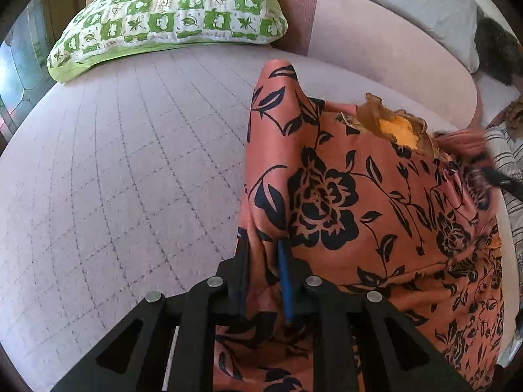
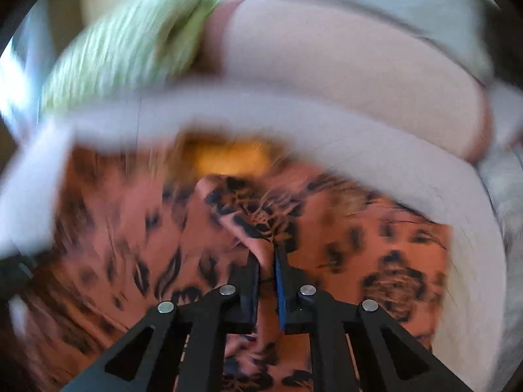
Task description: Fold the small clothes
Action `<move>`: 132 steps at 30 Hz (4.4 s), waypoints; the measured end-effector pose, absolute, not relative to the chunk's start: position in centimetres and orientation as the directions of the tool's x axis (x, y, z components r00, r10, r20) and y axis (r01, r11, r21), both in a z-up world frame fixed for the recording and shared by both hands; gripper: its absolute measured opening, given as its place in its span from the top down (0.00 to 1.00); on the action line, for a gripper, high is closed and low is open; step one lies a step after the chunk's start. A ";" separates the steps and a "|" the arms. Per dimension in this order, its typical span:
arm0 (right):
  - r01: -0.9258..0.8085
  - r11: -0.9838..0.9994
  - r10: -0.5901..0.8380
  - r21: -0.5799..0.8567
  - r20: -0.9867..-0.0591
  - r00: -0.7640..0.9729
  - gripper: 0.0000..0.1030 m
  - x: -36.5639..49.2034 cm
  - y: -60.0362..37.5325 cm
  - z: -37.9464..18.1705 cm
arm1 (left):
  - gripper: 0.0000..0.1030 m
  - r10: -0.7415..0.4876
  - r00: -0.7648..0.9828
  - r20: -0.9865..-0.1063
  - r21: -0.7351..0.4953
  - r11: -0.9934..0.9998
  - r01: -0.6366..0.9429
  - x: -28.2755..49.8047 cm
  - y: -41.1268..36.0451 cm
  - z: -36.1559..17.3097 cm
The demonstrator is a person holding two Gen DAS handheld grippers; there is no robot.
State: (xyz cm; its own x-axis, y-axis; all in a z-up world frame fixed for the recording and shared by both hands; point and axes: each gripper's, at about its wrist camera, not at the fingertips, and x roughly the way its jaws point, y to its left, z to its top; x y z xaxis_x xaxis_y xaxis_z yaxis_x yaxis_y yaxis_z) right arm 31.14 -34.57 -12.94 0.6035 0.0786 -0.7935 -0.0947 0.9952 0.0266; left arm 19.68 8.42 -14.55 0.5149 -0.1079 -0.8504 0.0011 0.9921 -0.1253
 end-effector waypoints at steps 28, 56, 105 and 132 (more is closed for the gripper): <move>0.094 0.985 0.056 0.142 -0.791 0.610 0.87 24.8 -48.9 -13.9 | 0.81 -0.174 0.503 -0.847 -0.260 0.960 -0.106 25.1 12.1 -15.7; 0.206 0.881 0.290 0.425 -0.831 0.474 0.32 23.5 -57.6 -19.5 | 0.53 0.047 0.567 -0.823 -0.014 0.995 -0.103 26.6 10.7 -14.0; 0.056 0.963 0.186 0.264 -0.800 0.571 0.19 21.5 -51.8 -13.8 | 0.57 -0.052 0.666 -0.745 -0.068 0.998 0.002 17.0 10.4 -8.8; -0.032 0.957 0.240 0.289 -0.721 0.650 0.18 21.1 -51.5 -12.5 | 0.46 -0.184 0.704 -0.686 -0.149 0.983 0.111 15.9 9.1 -8.8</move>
